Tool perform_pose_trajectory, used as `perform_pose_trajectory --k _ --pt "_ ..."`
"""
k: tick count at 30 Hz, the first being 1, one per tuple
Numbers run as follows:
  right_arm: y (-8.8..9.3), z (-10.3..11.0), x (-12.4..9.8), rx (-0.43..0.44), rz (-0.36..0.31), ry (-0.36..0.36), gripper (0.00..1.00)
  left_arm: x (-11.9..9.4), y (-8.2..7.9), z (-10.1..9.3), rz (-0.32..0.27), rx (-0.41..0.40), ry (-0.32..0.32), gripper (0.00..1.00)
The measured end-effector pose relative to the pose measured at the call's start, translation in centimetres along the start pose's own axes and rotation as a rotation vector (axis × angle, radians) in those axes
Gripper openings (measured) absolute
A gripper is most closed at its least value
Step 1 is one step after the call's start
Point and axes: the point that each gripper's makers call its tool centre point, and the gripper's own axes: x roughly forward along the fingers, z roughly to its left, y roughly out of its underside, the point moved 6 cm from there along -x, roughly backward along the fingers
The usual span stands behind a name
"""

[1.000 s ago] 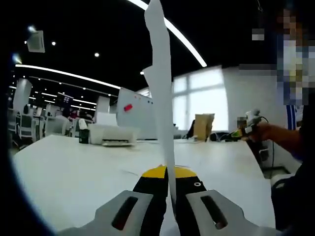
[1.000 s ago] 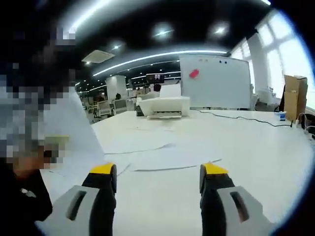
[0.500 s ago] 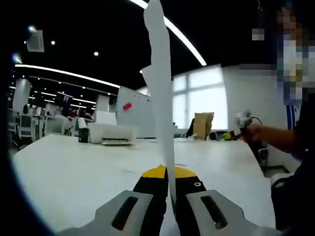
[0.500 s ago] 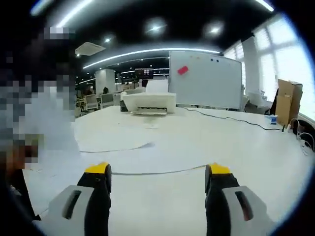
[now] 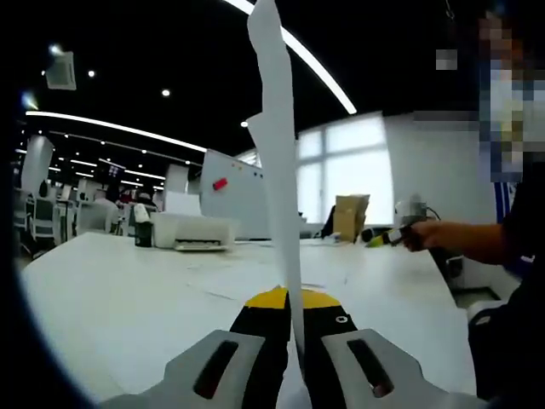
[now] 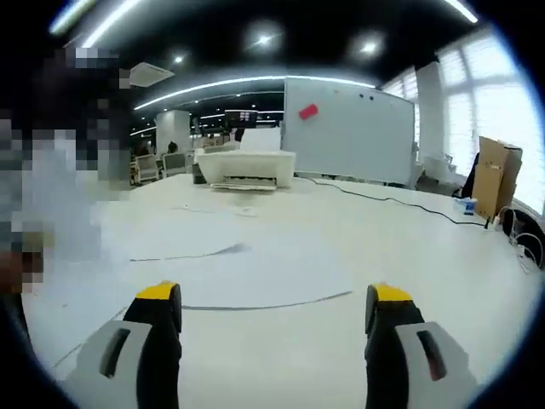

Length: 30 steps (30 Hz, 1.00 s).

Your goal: Organize the stack of printing papers by aligning and flattening the scattered papers on the table

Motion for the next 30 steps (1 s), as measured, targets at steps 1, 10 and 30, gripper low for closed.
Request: perform_pose_trajectory --k 1,10,30 --pt "0.0 -0.1 0.2 -0.002 0.004 0.003 0.85 0.0 0.0 0.0 0.0 0.0 0.0 0.06" --pt "0.2 -0.6 2.3 -0.005 0.013 0.019 0.9 0.0 0.0 0.0 0.004 0.001 0.0 0.06" --pt "0.2 -2.5 4.6 -0.001 0.016 0.054 0.9 0.0 0.2 -0.2 0.015 0.007 -0.003 0.06"
